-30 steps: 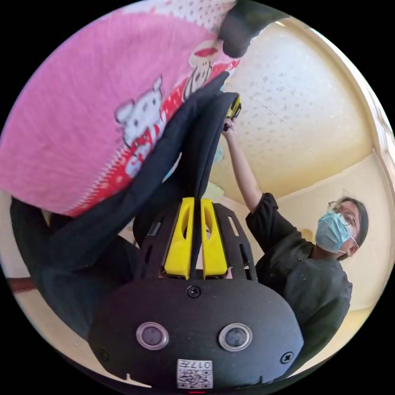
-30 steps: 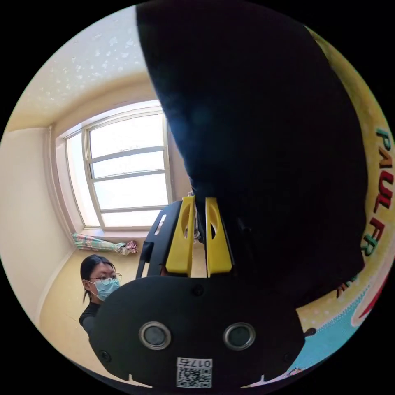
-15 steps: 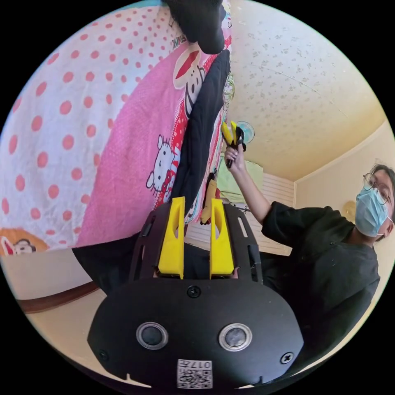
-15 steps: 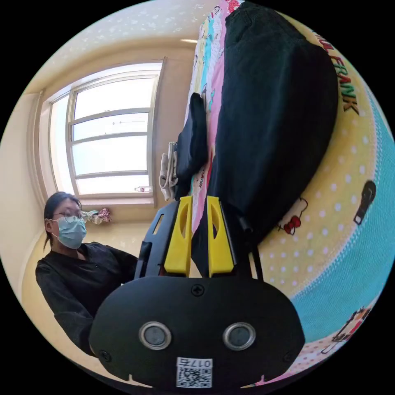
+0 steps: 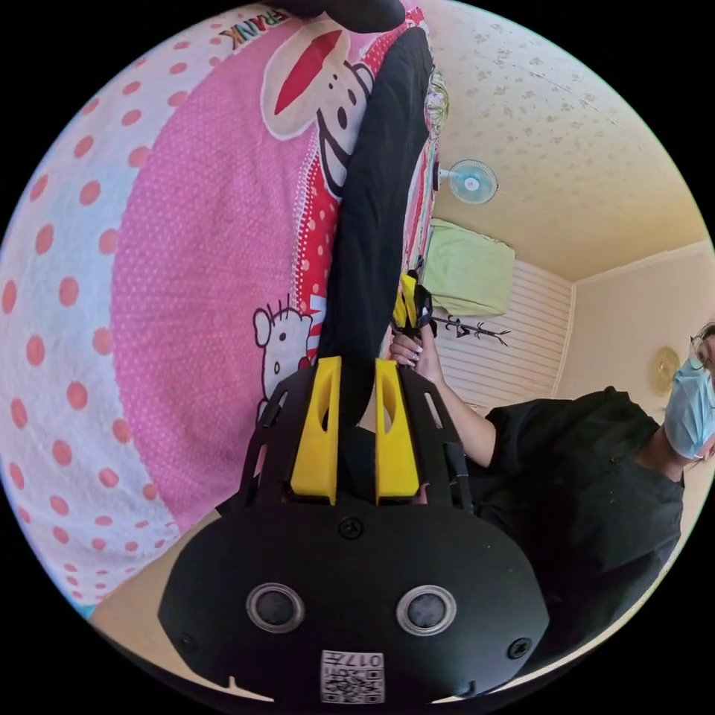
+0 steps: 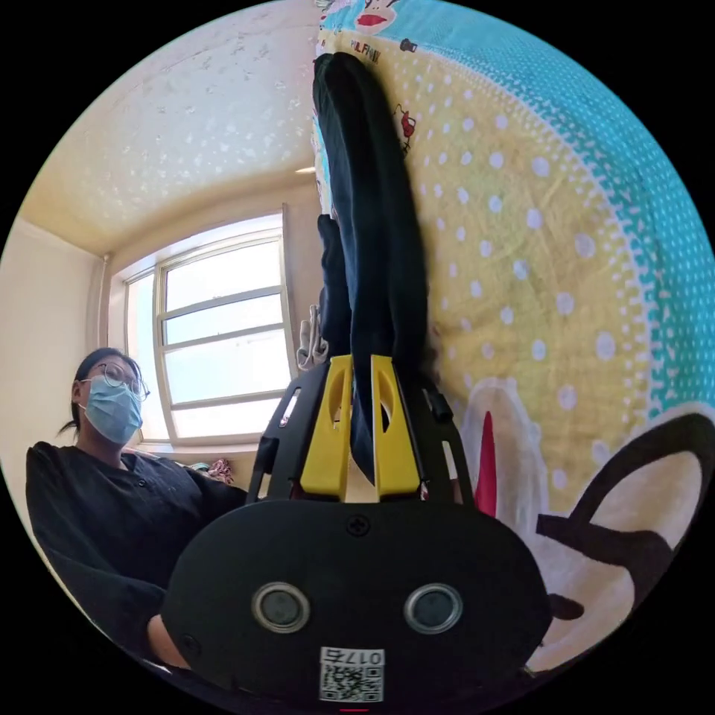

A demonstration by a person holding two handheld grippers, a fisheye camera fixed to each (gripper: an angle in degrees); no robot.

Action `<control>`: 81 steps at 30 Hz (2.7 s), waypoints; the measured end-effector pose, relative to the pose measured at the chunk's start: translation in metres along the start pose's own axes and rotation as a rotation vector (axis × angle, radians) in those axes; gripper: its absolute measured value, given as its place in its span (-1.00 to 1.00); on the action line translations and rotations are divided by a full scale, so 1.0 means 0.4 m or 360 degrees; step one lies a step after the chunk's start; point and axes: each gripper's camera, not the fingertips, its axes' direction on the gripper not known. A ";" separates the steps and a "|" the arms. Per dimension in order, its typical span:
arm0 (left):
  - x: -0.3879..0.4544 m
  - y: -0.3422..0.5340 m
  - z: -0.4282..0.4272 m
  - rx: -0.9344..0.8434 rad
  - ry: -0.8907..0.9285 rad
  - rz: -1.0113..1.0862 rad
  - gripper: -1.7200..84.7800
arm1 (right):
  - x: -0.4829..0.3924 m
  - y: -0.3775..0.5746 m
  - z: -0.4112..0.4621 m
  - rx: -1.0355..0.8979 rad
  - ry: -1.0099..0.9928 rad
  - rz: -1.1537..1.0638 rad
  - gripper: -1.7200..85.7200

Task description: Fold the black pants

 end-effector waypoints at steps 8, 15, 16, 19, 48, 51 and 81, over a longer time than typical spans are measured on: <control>0.082 0.007 0.049 -0.0046 -0.0095 0.0024 -0.78 | -0.038 -0.096 0.011 -0.0229 0.0435 -0.0198 -0.75; 0.150 0.009 0.095 -0.0049 -0.0174 0.0017 -0.78 | -0.027 -0.136 0.095 -0.0400 0.0739 -0.0296 -0.73; 0.154 0.009 0.097 -0.0047 -0.0174 0.0014 -0.78 | -0.017 -0.138 0.102 -0.0374 0.0737 -0.0286 -0.74; 0.160 0.007 0.108 -0.0032 -0.0121 -0.0016 -0.78 | 0.014 -0.154 0.101 -0.0305 0.0744 -0.0229 -0.75; 0.209 -0.047 0.017 0.0191 0.0773 -0.0486 -0.66 | 0.099 -0.412 0.146 -0.0140 0.0648 -0.0045 -0.87; 0.213 -0.053 0.018 0.0170 0.0811 -0.0514 -0.73 | 0.110 -0.444 0.106 -0.0181 0.0462 0.0007 -0.89; 0.260 -0.217 -0.126 0.0335 0.0905 -0.0289 -0.67 | 0.092 -0.464 -0.136 -0.0383 0.0260 -0.0125 -0.67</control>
